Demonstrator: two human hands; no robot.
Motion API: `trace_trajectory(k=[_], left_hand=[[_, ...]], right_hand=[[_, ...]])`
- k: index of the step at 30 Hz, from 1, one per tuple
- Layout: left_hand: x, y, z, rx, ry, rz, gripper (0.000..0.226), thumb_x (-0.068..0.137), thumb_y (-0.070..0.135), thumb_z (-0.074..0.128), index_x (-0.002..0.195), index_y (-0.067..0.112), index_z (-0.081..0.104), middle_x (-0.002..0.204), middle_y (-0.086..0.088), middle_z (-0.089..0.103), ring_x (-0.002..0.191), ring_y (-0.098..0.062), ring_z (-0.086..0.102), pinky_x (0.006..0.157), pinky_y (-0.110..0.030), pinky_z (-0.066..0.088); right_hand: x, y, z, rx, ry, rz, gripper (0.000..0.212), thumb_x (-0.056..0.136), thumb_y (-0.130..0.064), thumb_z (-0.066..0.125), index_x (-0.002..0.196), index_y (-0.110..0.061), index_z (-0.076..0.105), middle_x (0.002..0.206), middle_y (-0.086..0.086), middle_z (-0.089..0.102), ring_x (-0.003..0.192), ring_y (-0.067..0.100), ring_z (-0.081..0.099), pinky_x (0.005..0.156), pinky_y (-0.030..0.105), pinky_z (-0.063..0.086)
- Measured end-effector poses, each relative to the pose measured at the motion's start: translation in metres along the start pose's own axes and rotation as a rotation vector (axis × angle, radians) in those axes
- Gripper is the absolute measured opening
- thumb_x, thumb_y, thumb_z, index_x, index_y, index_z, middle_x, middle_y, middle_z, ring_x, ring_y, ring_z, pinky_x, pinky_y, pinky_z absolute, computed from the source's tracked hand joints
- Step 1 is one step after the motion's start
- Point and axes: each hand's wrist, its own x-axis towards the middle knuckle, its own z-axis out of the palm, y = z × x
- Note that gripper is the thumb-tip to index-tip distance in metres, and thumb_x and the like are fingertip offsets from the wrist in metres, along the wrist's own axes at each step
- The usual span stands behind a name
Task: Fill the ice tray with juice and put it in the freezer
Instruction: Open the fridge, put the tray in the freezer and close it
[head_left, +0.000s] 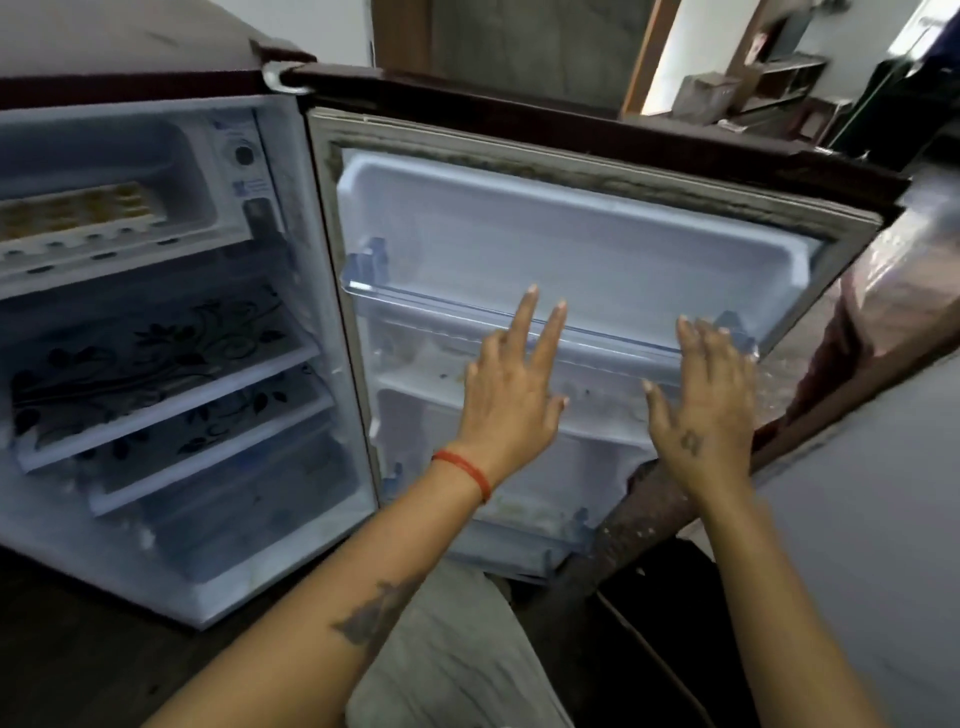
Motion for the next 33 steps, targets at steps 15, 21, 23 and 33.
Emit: trace_trajectory(k=[15,21,23,33], left_hand=[[-0.042,-0.009,-0.015,-0.021,-0.051,-0.203,0.075,0.089,0.050,0.054,0.150,0.030,0.014,0.160,0.009,0.003,0.146,-0.032,-0.001,0.109,-0.058,0.022],[-0.085,-0.018,-0.050,-0.286,-0.047,-0.262,0.086,0.084,0.063,0.048,0.151,0.026,0.010,0.159,0.011,-0.008,0.147,-0.017,-0.009,0.116,-0.050,0.014],[-0.104,-0.016,-0.064,-0.403,-0.055,-0.270,0.090,0.080,0.069,0.046,0.151,0.026,0.011,0.159,0.011,-0.010,0.146,-0.010,-0.004,0.114,-0.035,0.014],[-0.218,-0.014,-0.119,-0.782,-0.098,-0.345,0.093,0.075,0.068,0.049,0.150,0.031,0.008,0.159,0.010,0.009,0.145,-0.009,0.016,0.117,-0.036,0.024]], right_hand=[[-0.059,-0.027,-0.036,0.119,0.025,-0.085,0.039,0.086,-0.014,0.060,0.124,-0.008,0.058,0.122,0.012,0.064,0.117,0.027,0.057,0.102,0.036,0.027],[-0.119,-0.086,-0.052,0.196,0.125,-0.135,0.030,0.079,-0.008,0.068,0.108,-0.011,0.068,0.116,0.009,0.068,0.106,0.024,0.064,0.092,0.036,0.038],[-0.139,-0.109,-0.057,0.220,0.124,-0.172,0.030,0.078,-0.002,0.068,0.107,-0.011,0.069,0.118,0.011,0.066,0.109,0.026,0.063,0.094,0.036,0.036],[-0.216,-0.167,-0.115,0.308,0.644,-0.217,0.027,0.079,0.000,0.067,0.105,-0.007,0.070,0.104,0.013,0.067,0.095,0.034,0.062,0.093,0.035,0.044]])
